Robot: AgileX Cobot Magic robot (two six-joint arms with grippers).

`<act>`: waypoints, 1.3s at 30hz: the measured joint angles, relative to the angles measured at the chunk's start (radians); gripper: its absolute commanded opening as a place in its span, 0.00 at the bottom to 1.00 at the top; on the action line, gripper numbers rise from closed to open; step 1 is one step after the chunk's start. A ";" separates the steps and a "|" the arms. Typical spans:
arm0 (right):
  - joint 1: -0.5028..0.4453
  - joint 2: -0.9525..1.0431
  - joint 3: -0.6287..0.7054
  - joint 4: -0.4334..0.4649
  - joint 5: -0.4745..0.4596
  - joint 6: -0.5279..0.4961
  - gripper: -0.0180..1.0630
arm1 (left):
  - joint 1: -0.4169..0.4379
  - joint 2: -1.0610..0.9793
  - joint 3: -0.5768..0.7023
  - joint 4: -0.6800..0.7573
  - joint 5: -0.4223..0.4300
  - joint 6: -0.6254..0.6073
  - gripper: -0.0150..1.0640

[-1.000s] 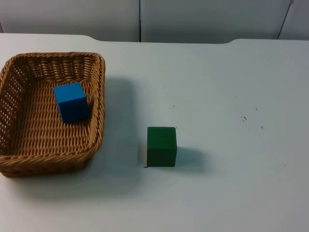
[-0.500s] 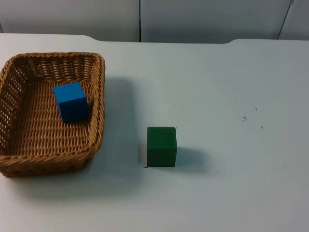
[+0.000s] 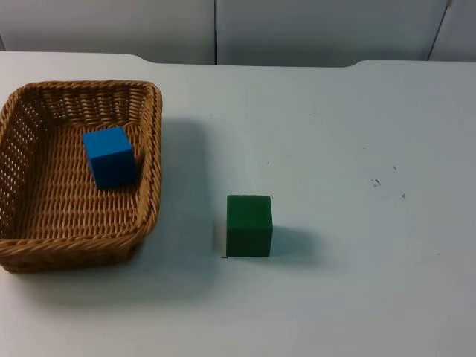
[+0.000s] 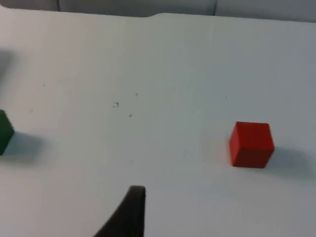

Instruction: Pick up the basket with the left hand and place the blue cube into the basket with the right hand.

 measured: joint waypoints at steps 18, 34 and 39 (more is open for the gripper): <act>-0.148 0.000 0.000 0.000 0.000 0.000 0.99 | 0.000 0.000 0.000 0.000 0.000 0.000 0.99; -0.148 0.000 0.000 0.000 0.000 0.000 0.99 | 0.000 0.000 0.000 0.000 0.000 0.000 0.99; -0.148 0.000 0.000 0.000 0.000 0.000 0.99 | 0.000 0.000 0.000 0.000 0.000 0.000 0.99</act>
